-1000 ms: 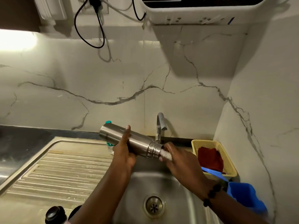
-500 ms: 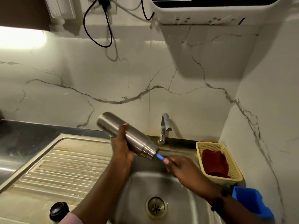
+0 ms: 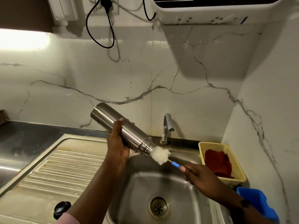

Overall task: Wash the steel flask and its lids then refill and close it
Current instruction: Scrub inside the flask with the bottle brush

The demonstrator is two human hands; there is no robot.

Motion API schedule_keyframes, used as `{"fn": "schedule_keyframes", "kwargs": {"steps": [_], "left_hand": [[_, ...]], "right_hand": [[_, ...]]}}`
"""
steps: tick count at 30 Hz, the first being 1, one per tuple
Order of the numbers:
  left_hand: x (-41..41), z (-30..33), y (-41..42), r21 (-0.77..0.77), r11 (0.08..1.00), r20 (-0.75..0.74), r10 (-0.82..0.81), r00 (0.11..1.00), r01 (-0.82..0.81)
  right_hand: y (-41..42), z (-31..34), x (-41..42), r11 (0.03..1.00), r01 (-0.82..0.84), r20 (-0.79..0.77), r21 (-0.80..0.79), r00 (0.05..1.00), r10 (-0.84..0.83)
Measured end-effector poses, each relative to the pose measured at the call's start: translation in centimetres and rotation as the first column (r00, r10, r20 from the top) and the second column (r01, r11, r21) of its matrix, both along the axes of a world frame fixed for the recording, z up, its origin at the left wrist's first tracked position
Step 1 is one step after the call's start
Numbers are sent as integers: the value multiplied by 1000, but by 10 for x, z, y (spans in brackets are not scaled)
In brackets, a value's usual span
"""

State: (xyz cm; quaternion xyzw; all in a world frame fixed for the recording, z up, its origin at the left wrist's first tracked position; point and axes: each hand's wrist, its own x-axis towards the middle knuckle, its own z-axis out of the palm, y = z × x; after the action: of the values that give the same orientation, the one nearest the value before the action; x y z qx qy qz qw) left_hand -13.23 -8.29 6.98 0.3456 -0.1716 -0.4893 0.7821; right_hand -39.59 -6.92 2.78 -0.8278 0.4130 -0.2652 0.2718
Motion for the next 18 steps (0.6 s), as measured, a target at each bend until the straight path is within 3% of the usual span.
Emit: {"fn": "schedule_keyframes", "kwargs": {"steps": [3,9,11,15,17,18], "left_hand": [[-15,-6,2,7,996,1,-86,996,86],[-12,1,-3,-67,986,-28,-152,988,150],[-17,1,-1,-66,989,-56,-138,989,134],[-23,1,2,-34,998,-170,-66,983,61],[-24,3,0,25,999,-187,-35,982,41],[-23,5,-1,47,998,-172,-20,985,28]], "right_hand": [[2,2,20,1000,14,-15,-26,1000,-15],[7,3,27,995,84,127,-62,989,-76],[4,-1,28,966,176,51,-188,984,-169],[-4,1,35,749,351,-19,-563,900,-436],[2,6,42,707,314,-32,-634,903,-429],[7,4,43,736,280,-46,-617,920,-389]]}}
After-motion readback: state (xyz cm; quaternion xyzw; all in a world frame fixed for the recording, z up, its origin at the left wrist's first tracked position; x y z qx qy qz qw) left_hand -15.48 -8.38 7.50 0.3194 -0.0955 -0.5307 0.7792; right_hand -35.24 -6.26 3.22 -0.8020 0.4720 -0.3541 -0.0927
